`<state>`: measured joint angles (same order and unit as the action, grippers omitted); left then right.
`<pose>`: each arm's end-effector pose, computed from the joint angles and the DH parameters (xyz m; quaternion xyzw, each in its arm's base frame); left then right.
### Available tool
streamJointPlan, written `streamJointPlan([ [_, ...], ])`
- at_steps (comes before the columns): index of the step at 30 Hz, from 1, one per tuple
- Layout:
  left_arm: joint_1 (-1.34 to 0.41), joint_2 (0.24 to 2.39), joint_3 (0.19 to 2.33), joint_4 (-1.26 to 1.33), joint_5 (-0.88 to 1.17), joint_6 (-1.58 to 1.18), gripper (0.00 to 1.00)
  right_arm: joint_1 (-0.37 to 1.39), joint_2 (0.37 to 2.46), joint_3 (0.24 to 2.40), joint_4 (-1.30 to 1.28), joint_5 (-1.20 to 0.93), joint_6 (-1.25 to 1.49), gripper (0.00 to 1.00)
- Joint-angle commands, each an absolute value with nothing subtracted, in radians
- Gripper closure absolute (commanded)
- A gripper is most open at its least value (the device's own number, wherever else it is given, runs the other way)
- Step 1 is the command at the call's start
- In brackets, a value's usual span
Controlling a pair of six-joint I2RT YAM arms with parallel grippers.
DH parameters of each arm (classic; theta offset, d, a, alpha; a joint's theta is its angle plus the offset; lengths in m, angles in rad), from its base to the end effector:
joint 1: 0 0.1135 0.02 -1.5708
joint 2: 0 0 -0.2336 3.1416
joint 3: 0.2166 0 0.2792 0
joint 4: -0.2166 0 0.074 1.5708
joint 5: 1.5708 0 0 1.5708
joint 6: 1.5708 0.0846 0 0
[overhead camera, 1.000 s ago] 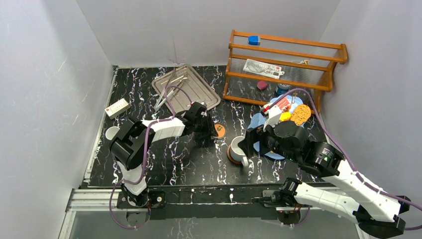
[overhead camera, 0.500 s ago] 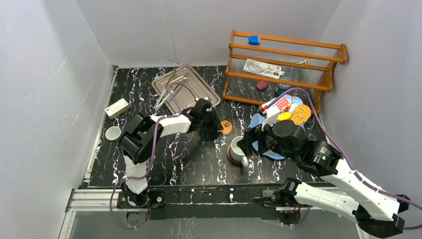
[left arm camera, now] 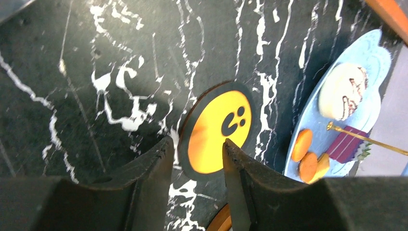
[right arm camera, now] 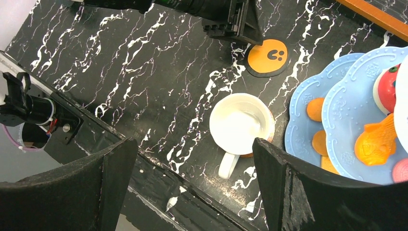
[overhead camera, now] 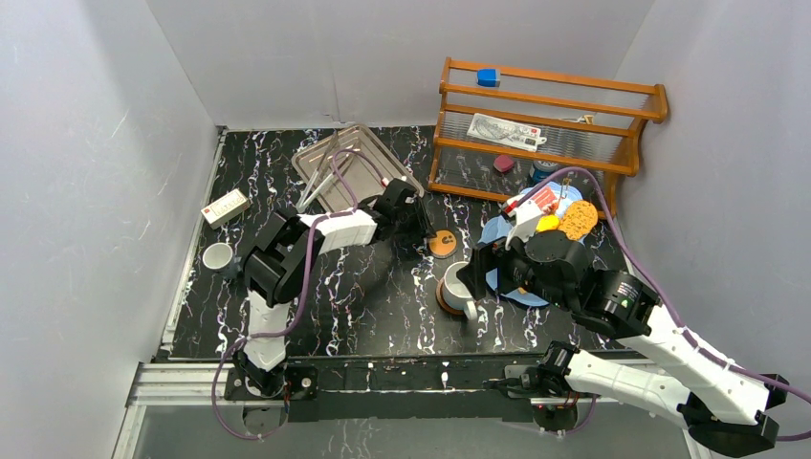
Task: Serve the afternoon tea
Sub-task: Move the coaster to the center of the board.
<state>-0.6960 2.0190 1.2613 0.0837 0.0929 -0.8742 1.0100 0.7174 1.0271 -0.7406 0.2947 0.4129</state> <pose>0.3665 -0.3165 0.0815 -0.0600 0.8984 -0.3357 0.2767 0.1411 0.1785 0.3426 -0.1692 0.8193 0.2549 0.4850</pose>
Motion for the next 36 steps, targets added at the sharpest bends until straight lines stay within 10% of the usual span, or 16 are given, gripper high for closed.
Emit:
streamJointPlan([
  [1,-0.705,1.922,1.253,-0.033,0.087,-0.865,0.59,1.014,0.712,1.089,-0.734,0.335,0.430,0.01],
  [20,-0.803,2.023,1.224,0.175,0.325,-0.999,0.48,1.013,0.713,1.054,-0.761,0.393,0.517,0.01],
  [36,-0.775,2.100,1.354,0.110,0.048,-0.780,0.48,1.014,0.712,1.066,-0.785,0.388,0.548,0.01],
])
